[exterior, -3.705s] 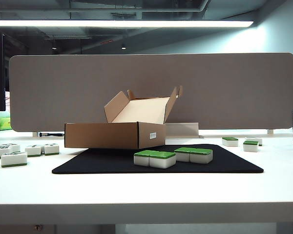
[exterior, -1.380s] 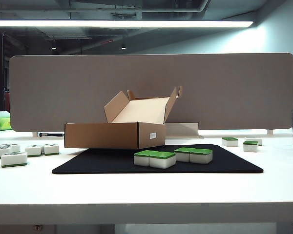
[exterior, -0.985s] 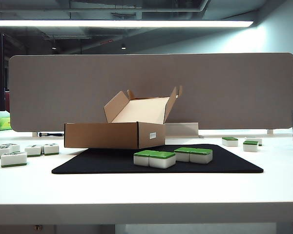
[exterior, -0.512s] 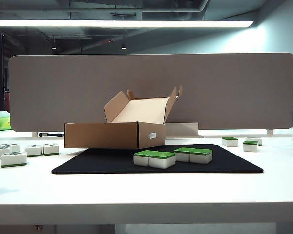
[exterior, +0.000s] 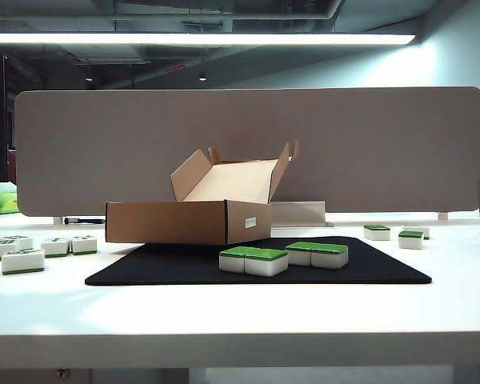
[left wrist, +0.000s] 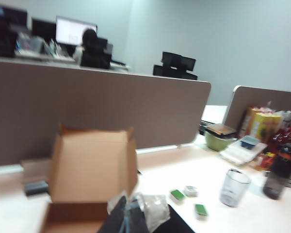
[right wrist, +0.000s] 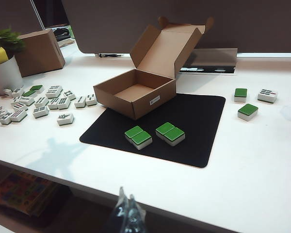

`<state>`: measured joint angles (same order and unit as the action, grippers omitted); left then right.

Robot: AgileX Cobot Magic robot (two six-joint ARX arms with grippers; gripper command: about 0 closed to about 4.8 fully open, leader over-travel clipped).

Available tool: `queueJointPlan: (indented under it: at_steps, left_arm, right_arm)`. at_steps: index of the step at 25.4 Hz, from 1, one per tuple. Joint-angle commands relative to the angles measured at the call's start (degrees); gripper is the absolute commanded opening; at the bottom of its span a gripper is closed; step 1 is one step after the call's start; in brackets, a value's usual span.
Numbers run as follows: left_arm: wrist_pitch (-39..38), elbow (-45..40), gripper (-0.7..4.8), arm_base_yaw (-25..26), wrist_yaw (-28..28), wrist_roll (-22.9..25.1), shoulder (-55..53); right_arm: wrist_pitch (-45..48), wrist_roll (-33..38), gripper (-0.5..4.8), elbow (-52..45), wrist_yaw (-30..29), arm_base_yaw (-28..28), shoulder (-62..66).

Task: Pick up four mahjong tiles and put them into the paper box.

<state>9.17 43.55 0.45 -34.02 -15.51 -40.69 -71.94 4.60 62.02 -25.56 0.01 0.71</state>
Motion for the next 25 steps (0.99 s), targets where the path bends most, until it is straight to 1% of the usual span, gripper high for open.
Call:
queueJointPlan:
  at_steps: [1,2,3,6,7,9,10,12,13,14,15,19,21,25]
  left_arm:
    - [-0.3,4.5,-0.06,-1.3,-4.4,-3.3,-7.2]
    - [-2.1,6.8,-0.06,-3.5,-4.2,-3.3,-10.5]
    - [-2.6,7.8,-0.06,-4.6,-4.2,-3.3,-11.9]
    - [-2.7,10.8,-0.06,-10.1,-4.1,-2.0,-18.6]
    - [-2.8,11.7,-0.06,-12.7,-2.6,-1.6,-21.0]
    - [-3.1,12.1,-0.06,-15.2,-0.1,-1.6,-23.1]
    - [-3.5,12.4,-0.06,-17.2,2.0,-0.5,-24.7]
    - [-4.0,12.7,-0.06,-20.2,4.5,2.1,-27.2]
    - [-4.1,12.7,-0.06,-21.4,5.8,2.1,-28.1]
    - [-4.8,12.7,-0.06,-23.3,8.5,2.2,-29.6]
    - [-5.1,12.8,-0.06,-24.0,9.5,2.3,-30.2]
    - [-7.4,12.8,-0.06,-27.6,14.3,5.4,-33.0]
    - [-12.0,13.8,-0.06,-30.8,19.8,7.6,-35.7]
    - [-19.3,17.8,-0.06,-33.8,22.7,9.4,-40.0]
  right_arm:
    - [0.5,-0.1,-0.01,0.2,-0.1,0.0,-0.7]
    - [0.5,-0.1,-0.01,0.2,-0.1,0.0,-0.7]
    - [0.5,-0.1,-0.01,0.2,-0.1,0.0,-0.7]
    - [0.5,-0.1,-0.01,0.2,0.0,0.0,-0.7]
    - [0.5,-0.1,-0.01,0.2,0.0,0.0,-0.7]
    - [0.5,-0.1,-0.01,0.2,0.0,-0.1,-0.7]
    - [0.5,-0.1,-0.01,0.2,0.0,0.0,-0.7]
    - [0.5,-0.1,-0.01,0.2,0.0,0.0,-0.7]
    - [0.5,-0.1,-0.01,0.2,0.0,0.0,-0.7]
    - [0.5,-0.2,-0.01,0.2,0.0,0.0,-0.7]
    - [0.5,-0.2,-0.01,0.2,0.0,0.0,-0.7]
    - [0.5,-0.2,-0.01,0.2,0.1,0.0,-0.7]
    - [0.5,-0.2,-0.01,0.2,0.1,0.0,-0.7]
    - [0.5,-0.2,-0.01,0.2,0.1,0.0,-0.7]
